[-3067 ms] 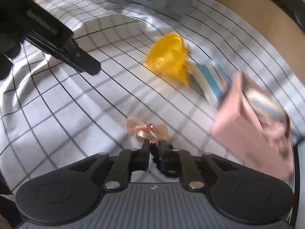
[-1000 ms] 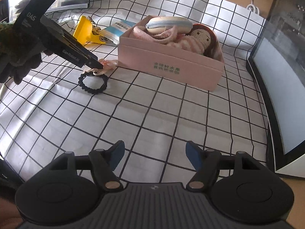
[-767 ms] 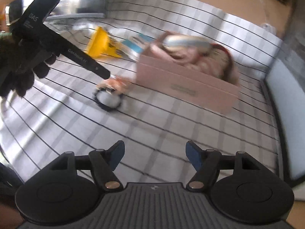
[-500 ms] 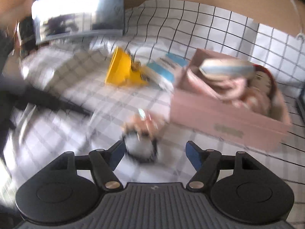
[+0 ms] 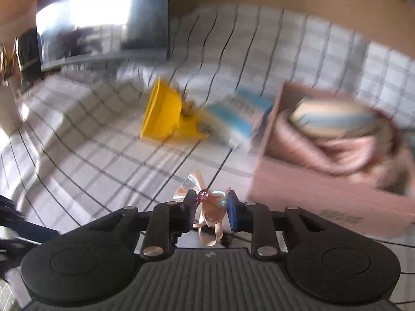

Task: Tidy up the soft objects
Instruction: 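Grasp the black beaded bracelet with left gripper while right holds the pink bow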

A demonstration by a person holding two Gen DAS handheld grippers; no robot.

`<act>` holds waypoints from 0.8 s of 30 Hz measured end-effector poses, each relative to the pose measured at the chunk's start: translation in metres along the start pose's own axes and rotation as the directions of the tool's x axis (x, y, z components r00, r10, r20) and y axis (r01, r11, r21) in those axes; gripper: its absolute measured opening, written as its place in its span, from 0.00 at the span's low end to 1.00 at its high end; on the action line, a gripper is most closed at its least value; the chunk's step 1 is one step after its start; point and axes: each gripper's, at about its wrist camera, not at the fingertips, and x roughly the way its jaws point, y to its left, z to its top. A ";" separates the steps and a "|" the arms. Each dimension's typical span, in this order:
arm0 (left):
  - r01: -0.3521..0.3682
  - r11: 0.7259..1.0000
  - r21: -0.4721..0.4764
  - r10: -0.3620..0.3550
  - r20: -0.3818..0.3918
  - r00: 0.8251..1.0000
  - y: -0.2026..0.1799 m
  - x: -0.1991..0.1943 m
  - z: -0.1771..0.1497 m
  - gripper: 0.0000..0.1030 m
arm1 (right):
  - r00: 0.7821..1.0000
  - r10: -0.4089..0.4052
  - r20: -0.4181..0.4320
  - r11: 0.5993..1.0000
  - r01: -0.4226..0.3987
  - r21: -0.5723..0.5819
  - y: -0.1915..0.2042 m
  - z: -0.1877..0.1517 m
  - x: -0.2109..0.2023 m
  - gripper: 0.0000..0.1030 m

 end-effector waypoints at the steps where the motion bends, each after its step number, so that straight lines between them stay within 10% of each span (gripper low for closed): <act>1: 0.005 1.000 0.006 -0.005 0.003 1.000 -0.003 0.003 0.003 0.28 | 1.000 -0.009 0.025 1.000 0.008 0.007 -0.003 0.001 -0.013 0.24; 10: 0.009 0.999 0.039 -0.011 0.056 0.998 -0.050 0.045 0.041 0.28 | 0.987 -0.114 0.114 0.988 0.101 0.116 -0.062 -0.018 -0.111 0.24; 24: -0.117 0.972 0.204 0.118 0.006 0.993 -0.089 0.102 0.062 0.29 | 0.981 -0.192 0.021 0.967 0.186 0.172 -0.101 -0.082 -0.132 0.24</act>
